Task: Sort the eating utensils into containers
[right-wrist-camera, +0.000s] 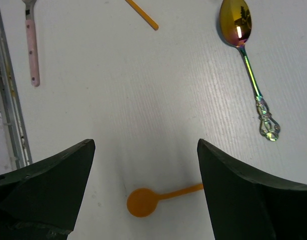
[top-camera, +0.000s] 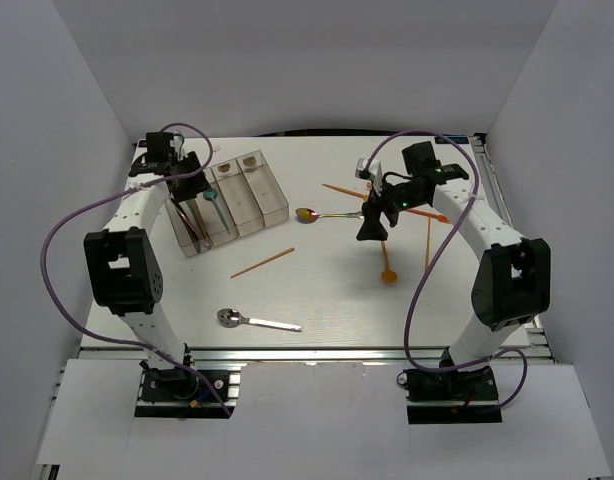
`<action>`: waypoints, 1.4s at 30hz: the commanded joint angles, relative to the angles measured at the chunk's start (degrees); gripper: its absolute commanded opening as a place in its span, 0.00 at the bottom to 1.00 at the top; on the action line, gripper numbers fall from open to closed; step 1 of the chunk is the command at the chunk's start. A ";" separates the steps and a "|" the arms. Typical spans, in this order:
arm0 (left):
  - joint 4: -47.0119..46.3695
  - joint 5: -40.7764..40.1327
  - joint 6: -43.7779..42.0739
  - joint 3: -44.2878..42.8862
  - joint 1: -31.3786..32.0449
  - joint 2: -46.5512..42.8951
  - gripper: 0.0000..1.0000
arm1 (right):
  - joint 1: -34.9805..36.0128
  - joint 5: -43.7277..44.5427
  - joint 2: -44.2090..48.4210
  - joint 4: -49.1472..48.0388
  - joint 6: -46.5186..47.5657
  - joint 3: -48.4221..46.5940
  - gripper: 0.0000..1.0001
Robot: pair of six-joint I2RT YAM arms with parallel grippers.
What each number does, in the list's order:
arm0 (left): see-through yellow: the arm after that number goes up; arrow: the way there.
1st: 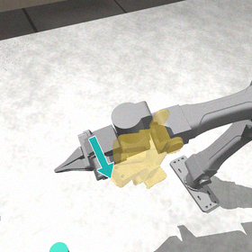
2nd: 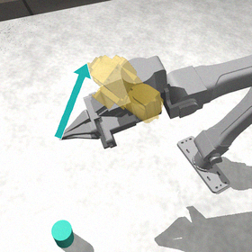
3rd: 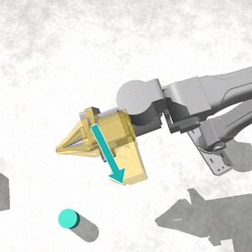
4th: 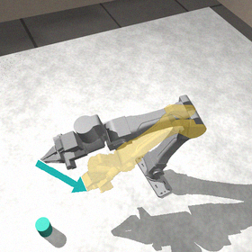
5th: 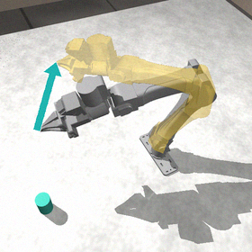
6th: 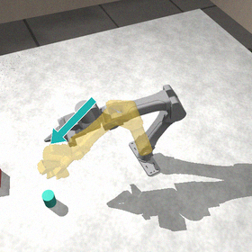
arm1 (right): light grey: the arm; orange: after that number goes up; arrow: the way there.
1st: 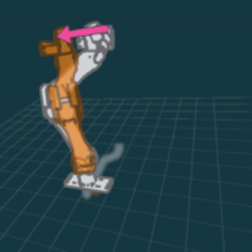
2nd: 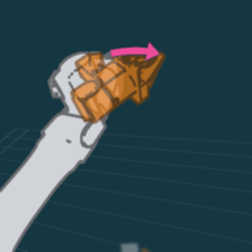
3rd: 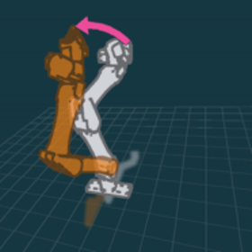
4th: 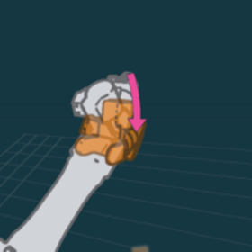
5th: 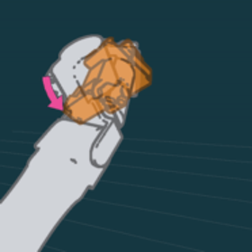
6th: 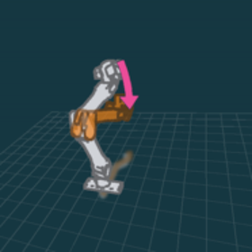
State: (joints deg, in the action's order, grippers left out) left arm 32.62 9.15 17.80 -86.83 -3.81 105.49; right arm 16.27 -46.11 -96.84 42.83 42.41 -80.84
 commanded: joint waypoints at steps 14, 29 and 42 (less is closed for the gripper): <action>-2.30 11.06 -4.35 21.52 -0.23 -28.84 0.65 | -1.68 -0.56 2.80 5.51 19.29 -1.60 0.89; -6.95 21.44 -1.55 31.89 2.93 -37.73 0.98 | -1.68 2.69 -0.28 4.90 12.17 -6.61 0.89; -6.52 11.95 -6.37 31.90 16.20 -34.31 0.98 | -1.60 3.66 1.30 4.11 11.82 -13.55 0.89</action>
State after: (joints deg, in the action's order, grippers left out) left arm 26.48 24.51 13.28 -54.68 11.09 70.26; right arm 14.74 -41.82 -97.03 47.86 54.41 -91.24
